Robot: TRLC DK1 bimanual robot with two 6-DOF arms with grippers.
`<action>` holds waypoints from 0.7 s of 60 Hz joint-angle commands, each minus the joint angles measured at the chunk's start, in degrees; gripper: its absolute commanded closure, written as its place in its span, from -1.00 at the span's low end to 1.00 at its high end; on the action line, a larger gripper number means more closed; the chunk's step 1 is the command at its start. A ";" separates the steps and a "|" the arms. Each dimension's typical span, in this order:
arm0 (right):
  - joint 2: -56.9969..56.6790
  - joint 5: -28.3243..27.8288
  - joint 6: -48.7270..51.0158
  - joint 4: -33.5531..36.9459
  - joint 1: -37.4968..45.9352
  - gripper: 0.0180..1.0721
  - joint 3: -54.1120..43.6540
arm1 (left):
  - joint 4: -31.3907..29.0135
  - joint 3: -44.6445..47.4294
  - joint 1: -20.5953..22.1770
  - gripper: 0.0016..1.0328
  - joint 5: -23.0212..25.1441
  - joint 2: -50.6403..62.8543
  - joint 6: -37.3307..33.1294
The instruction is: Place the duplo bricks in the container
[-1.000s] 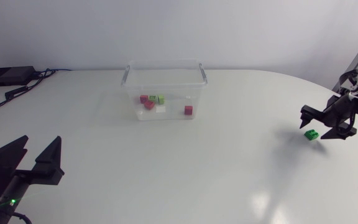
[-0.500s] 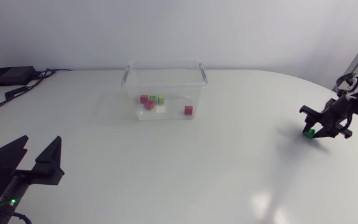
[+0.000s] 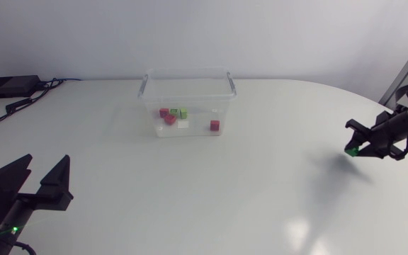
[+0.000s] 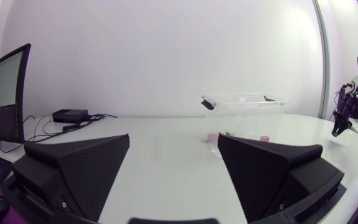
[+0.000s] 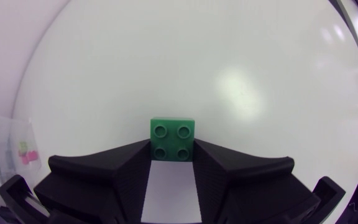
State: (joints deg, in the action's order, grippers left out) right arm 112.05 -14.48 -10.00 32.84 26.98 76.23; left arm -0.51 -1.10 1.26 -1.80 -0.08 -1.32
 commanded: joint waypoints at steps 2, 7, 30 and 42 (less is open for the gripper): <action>-10.89 -1.96 1.12 -1.99 -6.77 0.89 -3.01 | 0.51 1.10 0.33 -0.92 -0.31 -0.63 -0.17; -16.95 -1.87 0.51 -2.25 -12.83 0.89 -3.89 | 0.51 1.10 0.33 -0.92 -0.31 -0.63 -0.17; -24.33 4.55 -2.66 -2.61 -35.60 0.89 -0.55 | 0.43 1.10 0.33 -0.92 -0.31 -0.63 -0.17; -6.93 10.00 -3.45 1.00 -44.21 -0.18 24.85 | 0.51 1.10 0.33 -0.92 -0.31 -0.63 -0.17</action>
State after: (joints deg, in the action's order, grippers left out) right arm 97.56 -6.46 -11.60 32.12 -13.19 89.67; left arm -0.51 -1.10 1.26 -1.80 -0.08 -1.32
